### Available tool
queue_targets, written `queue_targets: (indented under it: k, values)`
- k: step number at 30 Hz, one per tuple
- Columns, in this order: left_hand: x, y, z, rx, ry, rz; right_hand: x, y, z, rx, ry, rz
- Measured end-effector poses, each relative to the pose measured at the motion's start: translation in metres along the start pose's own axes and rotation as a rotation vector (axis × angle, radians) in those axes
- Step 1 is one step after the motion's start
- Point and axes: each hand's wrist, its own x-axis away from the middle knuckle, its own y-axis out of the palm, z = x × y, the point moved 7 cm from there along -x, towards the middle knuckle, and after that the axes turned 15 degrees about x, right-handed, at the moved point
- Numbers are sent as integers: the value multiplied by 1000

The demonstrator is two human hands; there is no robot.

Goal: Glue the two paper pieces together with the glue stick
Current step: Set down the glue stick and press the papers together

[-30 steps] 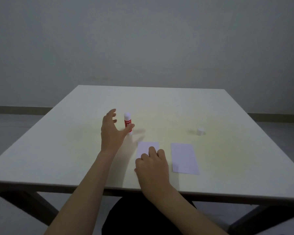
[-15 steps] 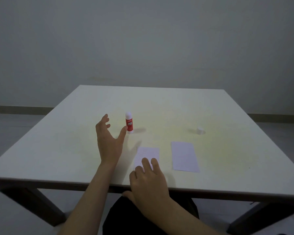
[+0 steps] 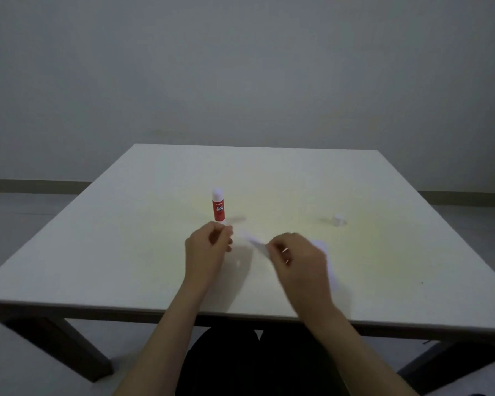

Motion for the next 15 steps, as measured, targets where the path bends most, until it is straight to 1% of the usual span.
queue_targets:
  k: [3,5,7,9,11,13,15]
  values:
    - [15,27,-4,107,-164,-157,-13,-11,48,-402,386,46]
    - [22,42,-5,247,-290,-196,-12,-10,69,-636,572,31]
    - [26,55,-2,404,-401,-204,-5,-4,81,-842,707,2]
    - [27,65,4,482,-446,-199,2,-1,86,-931,771,-16]
    - [25,71,10,495,-448,-181,9,0,90,-967,799,-11]
    - [24,75,13,482,-455,-171,14,0,93,-966,819,-15]
    - [23,78,13,484,-481,-174,18,-1,96,-942,830,-52]
